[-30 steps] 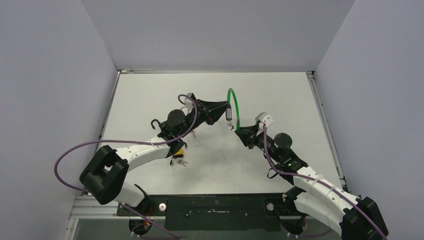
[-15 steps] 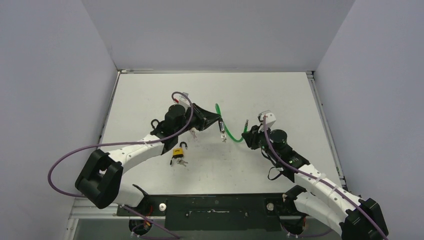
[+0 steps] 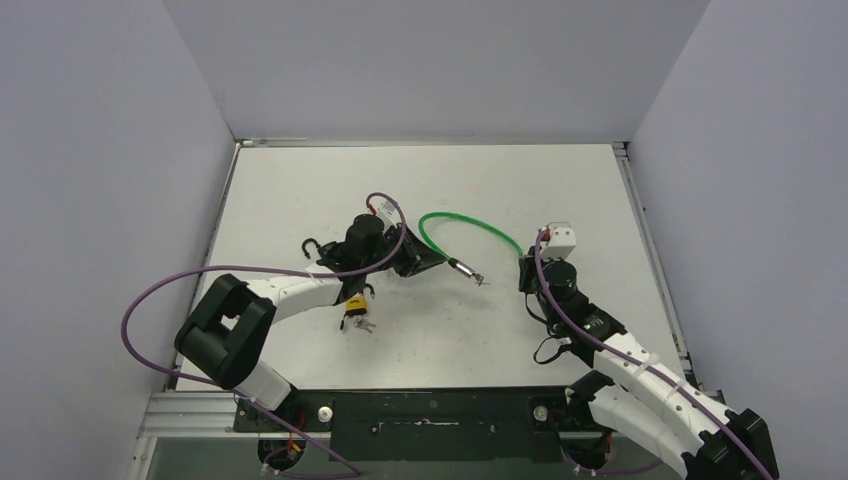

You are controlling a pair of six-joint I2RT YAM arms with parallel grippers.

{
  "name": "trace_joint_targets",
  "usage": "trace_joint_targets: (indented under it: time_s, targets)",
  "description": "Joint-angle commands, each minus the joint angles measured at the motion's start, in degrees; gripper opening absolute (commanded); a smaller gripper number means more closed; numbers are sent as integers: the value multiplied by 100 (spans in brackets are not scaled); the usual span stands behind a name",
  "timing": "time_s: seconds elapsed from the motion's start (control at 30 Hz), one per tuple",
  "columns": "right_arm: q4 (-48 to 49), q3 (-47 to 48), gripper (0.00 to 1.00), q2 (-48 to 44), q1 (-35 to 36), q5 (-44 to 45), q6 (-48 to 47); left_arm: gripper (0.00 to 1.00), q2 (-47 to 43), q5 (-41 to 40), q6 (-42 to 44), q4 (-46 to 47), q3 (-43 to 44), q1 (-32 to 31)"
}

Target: Unlock with the key

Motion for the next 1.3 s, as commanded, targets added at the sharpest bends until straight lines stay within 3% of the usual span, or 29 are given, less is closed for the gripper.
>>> trace_joint_targets:
  time_s: [0.0,0.37,0.47,0.53,0.6,0.73,0.83,0.93,1.07,1.27]
  targets:
    - [430,300,0,-302,-44,547,-285,0,0,3,285,69,-83,48]
    - [509,162,3,-205,-52,29,-23,0,-54,-595,759,-507,-190,110]
    - [436,227,16,-36,-52,-262,237,0,-181,-816,1073,-843,-117,110]
    - [328,359,32,204,-59,-487,429,0,-306,-1009,1304,-1195,-50,110]
    - [267,480,41,519,-61,-777,539,7,-489,-1204,1550,-1507,18,110]
    - [267,787,54,1303,-59,-1460,592,34,-970,-1690,2095,-2134,117,114]
    - [237,1111,56,1992,-47,-2030,505,52,-1344,-2049,2484,-2765,180,136]
    - [132,1575,56,2834,28,-2348,330,63,-1787,-2473,2756,-3208,170,158]
    - [-97,2282,57,3798,151,-2423,101,72,-2380,-2963,2939,-3718,193,218]
    - [-445,3187,54,4927,467,-2254,-88,75,-3007,-3454,3231,-4372,455,276]
